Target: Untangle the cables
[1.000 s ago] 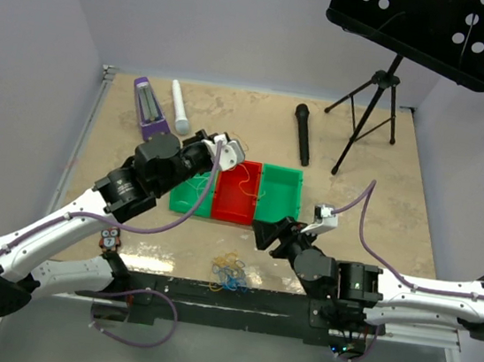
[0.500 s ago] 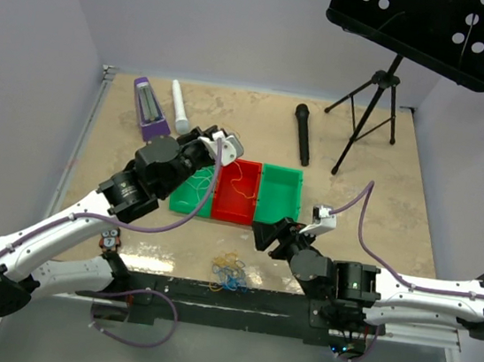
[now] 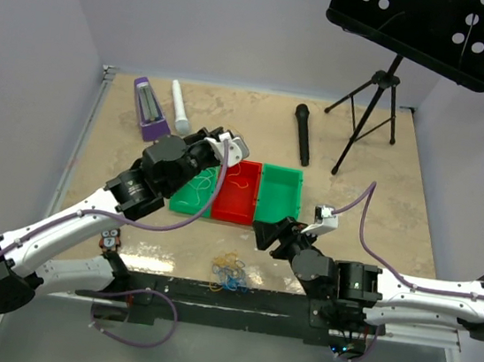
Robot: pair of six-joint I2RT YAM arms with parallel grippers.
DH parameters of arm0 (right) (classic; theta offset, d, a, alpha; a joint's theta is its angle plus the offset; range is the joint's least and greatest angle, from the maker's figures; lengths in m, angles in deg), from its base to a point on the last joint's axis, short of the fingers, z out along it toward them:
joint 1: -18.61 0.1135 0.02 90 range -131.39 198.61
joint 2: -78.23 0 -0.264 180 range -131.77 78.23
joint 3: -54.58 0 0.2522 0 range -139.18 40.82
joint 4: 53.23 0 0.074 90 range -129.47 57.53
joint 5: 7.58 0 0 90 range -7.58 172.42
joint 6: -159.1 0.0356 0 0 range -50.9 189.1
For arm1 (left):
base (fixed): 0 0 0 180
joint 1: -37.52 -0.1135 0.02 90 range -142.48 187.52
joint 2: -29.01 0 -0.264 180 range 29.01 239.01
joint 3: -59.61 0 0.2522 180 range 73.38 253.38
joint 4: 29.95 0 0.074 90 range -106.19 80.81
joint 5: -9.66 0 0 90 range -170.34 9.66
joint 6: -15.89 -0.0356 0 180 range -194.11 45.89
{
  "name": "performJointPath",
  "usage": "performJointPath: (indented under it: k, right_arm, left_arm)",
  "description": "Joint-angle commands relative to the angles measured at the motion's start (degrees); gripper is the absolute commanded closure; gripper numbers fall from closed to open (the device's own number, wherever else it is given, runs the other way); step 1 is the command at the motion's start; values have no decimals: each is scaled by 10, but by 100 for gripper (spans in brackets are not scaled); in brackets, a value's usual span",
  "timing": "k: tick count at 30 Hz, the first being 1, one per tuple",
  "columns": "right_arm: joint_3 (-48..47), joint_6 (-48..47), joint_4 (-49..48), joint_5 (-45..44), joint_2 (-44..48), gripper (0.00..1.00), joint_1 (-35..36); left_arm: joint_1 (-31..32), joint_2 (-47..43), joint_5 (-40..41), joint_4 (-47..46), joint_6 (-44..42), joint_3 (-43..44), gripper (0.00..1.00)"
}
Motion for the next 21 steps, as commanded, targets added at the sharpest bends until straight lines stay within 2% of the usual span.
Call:
performJointPath:
  k: [1,9,15,21]
  right_arm:
    - [-13,6,-8,-18,-1,30,-2]
    - [-6,11,-3,-17,11,30,-3]
    - [-4,11,-10,-17,9,30,-3]
    - [2,15,-13,-16,11,30,-3]
  left_arm:
    - [0,22,-40,-17,16,-23,100]
    - [1,56,-62,-80,4,-70,100]
    - [1,85,-142,-63,49,-45,100]
    - [1,113,-170,-59,80,-28,100]
